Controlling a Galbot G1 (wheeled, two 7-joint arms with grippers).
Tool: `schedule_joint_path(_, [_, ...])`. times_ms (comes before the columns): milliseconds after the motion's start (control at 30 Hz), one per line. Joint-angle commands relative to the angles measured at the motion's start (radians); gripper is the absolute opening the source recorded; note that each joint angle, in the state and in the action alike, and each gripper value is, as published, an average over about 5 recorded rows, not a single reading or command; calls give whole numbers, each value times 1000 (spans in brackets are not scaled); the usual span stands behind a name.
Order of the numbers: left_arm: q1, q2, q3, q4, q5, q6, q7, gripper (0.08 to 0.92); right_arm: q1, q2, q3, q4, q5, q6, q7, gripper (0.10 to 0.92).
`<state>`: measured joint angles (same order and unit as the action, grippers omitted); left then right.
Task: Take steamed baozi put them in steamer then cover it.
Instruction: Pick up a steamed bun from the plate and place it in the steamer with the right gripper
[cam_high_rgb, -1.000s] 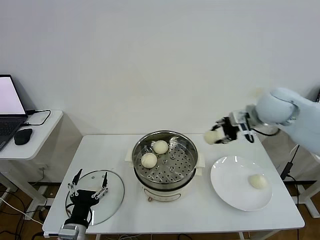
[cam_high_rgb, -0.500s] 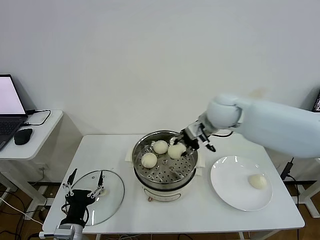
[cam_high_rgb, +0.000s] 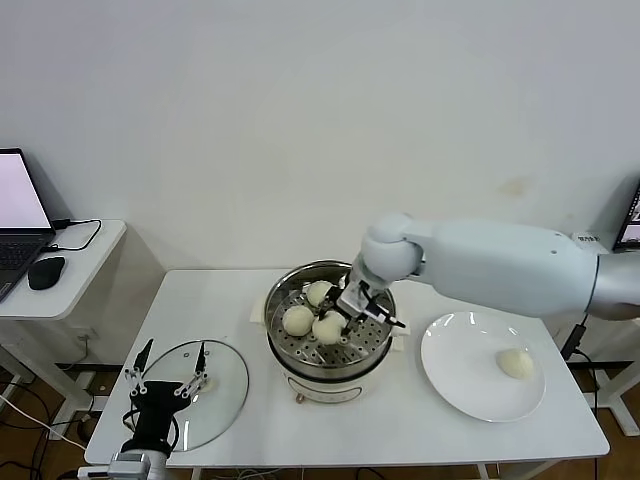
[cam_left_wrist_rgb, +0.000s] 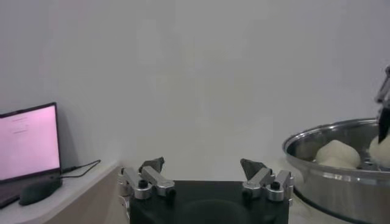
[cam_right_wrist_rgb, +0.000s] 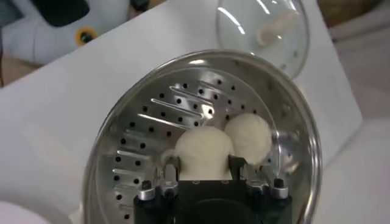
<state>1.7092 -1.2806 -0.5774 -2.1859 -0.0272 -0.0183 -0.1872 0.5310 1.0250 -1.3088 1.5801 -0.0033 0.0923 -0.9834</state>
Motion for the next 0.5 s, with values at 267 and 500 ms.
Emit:
schedule_joint_path(267, [4,-6,1,11,2,-8,-3,823,-7,20,-30,11,-57,98,-35,514])
schedule_joint_path(500, [2,-8,3,14,5,-9,-3,823,-15,-1,-33,34,-37,102,-38,526])
